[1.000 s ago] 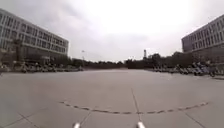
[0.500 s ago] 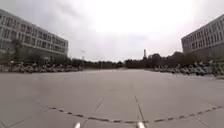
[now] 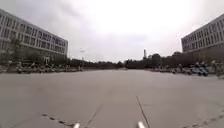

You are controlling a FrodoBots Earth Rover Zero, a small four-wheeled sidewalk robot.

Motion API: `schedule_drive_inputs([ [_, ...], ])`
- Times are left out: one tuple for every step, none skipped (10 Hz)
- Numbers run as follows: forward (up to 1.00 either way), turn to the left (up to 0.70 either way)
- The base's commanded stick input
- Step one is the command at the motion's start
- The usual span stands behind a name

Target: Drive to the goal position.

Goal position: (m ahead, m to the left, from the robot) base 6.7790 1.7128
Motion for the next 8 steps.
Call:
schedule_drive_inputs([
  [0.50, 0.00],
  [0.50, 0.00],
  [0.50, 0.00],
  [0.50, 0.00],
  [0.50, 0.00],
  [0.50, 0.00],
  [0.50, 0.00],
  [0.50, 0.00],
])
